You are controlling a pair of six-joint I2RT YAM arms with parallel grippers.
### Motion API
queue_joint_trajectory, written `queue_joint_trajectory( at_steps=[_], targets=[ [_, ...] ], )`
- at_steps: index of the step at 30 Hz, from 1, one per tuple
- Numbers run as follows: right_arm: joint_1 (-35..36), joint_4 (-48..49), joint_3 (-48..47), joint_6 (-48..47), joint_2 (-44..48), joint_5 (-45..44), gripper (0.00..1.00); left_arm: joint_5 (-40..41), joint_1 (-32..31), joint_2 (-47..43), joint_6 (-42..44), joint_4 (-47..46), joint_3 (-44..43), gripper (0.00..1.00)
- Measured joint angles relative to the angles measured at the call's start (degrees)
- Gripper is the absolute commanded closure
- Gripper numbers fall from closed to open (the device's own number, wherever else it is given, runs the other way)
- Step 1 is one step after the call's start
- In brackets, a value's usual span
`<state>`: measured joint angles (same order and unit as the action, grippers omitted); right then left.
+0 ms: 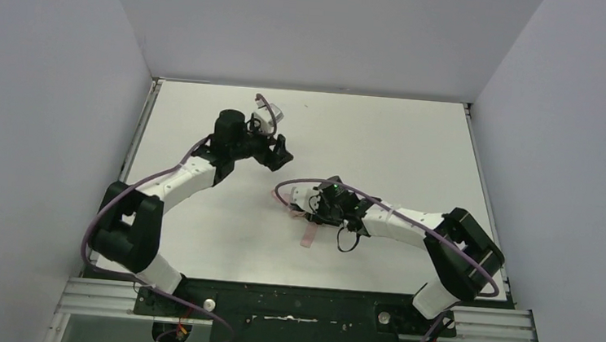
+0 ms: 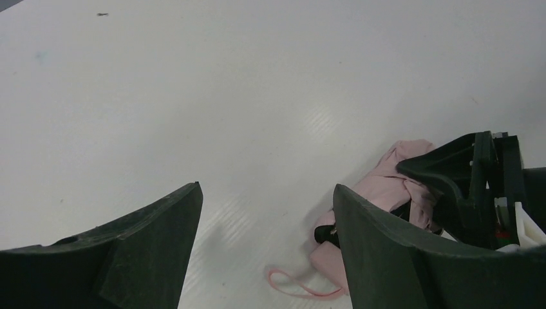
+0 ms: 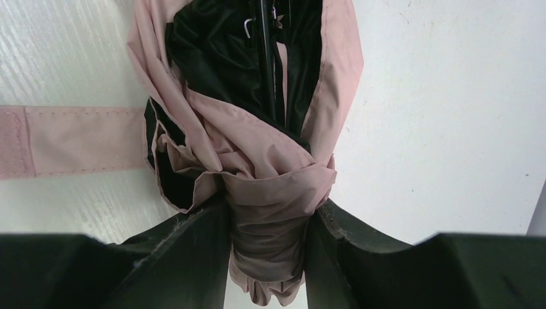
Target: Put away the umbrella
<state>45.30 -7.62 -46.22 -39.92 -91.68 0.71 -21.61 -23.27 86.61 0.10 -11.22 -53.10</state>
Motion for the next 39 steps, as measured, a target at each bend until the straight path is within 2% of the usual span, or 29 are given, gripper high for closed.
queue_joint_trajectory(
  at_steps=[5,10,14,19,28,32,35,39],
  targets=[
    [1.44,1.90,1.44,-0.52,0.52,-2.10,0.76,-14.88,0.85,11.15,3.23,6.95,-11.02,0.28],
    [2.32,3.13,2.62,-0.87,1.22,-3.04,0.76,-21.03,-1.25,18.82,9.25,19.21,-17.62,0.27],
    [2.54,3.39,2.97,-1.14,1.42,-3.06,0.76,-22.91,-4.55,23.30,13.81,27.65,-21.51,0.25],
    [2.71,3.52,3.15,-1.18,1.53,-3.15,0.76,-24.02,-7.89,26.73,17.59,33.77,-23.76,0.24],
    [3.15,3.72,3.61,-1.36,1.95,-2.99,0.76,-24.76,-8.87,28.63,23.78,40.24,-24.85,0.24],
    [3.19,3.96,3.74,-1.36,2.01,-2.86,0.76,-24.74,-8.90,28.63,26.10,41.48,-24.85,0.30],
    [3.19,4.52,4.04,-1.33,2.03,-2.86,0.76,-24.39,-9.01,28.72,27.58,41.75,-24.85,0.39],
    [3.23,5.14,4.50,-1.29,2.29,-2.84,0.74,-23.63,-9.20,28.72,28.11,41.81,-24.85,0.42]
  ],
)
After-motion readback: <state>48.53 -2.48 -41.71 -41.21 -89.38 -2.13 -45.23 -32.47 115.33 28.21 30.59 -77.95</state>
